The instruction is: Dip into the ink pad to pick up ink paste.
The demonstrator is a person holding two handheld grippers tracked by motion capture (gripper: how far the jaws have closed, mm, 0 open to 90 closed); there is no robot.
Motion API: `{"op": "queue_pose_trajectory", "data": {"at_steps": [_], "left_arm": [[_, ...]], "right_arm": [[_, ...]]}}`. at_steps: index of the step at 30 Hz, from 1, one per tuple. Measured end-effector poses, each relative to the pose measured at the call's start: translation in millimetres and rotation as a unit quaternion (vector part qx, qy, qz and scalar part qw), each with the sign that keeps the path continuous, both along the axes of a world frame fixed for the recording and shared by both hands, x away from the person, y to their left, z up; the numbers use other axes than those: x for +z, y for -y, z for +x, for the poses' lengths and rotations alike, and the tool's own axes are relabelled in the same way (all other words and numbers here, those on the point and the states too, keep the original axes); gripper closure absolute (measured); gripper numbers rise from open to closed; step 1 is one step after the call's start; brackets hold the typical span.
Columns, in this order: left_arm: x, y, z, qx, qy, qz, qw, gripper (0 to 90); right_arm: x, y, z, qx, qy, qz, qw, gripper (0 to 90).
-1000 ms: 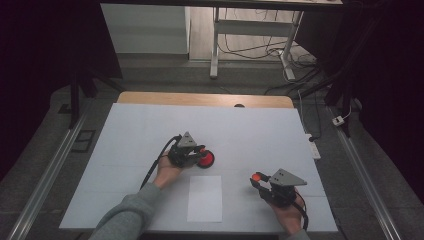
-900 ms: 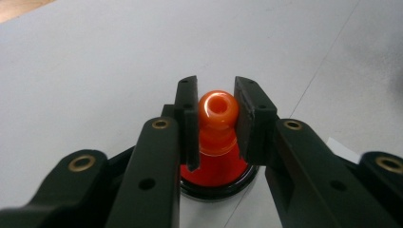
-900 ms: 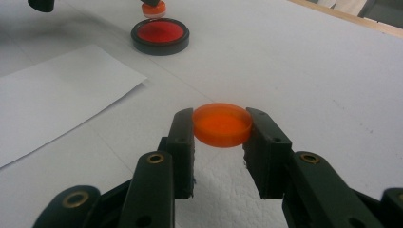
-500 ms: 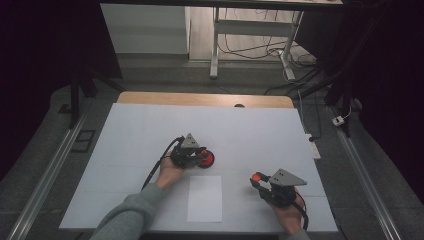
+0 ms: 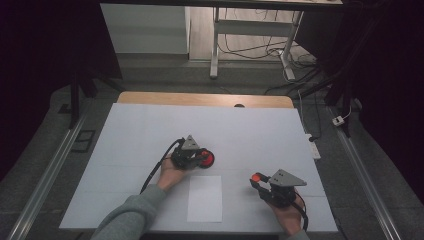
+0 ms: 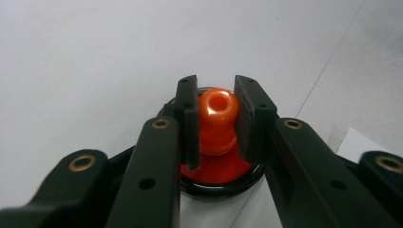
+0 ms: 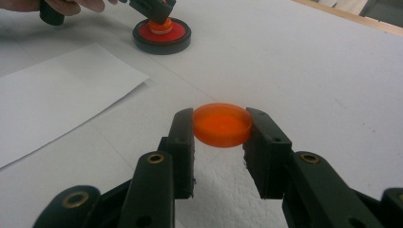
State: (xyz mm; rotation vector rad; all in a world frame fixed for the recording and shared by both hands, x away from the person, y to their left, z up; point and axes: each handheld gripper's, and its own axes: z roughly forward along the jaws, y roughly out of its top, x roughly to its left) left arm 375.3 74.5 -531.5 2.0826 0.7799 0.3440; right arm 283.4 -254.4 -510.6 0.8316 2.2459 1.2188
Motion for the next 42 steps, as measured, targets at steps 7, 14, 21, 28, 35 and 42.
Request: {"op": "queue_pose_trajectory", "data": {"at_steps": [7,14,21,28,35,42], "left_arm": [[-2.0,2.2,-4.7,0.006,0.019,0.008,0.9998,73.0],[-3.9,2.5,-6.7,0.010,0.028,0.005,0.9995,73.1],[-3.9,3.2,-7.3,0.010,0.032,0.008,0.9994,73.1],[-3.7,3.3,-7.1,0.009,0.032,0.009,0.9994,73.1],[-3.6,3.2,-6.7,0.006,0.033,0.011,0.9994,73.2],[-1.3,0.9,-6.1,0.000,0.026,-0.009,0.9996,72.8]], "right_arm": [[-0.4,-2.0,-0.4,0.000,-0.001,0.000,1.0000,64.4],[0.3,-1.2,-1.1,-0.001,-0.001,0.004,1.0000,64.4],[0.5,-1.5,-1.3,0.000,-0.001,0.004,1.0000,64.4],[0.6,-1.0,-1.1,0.000,-0.001,0.004,1.0000,64.4],[0.7,-0.5,-0.9,-0.001,0.000,0.004,1.0000,64.5],[0.7,-1.1,-0.6,0.000,0.001,0.007,1.0000,64.4]]}}
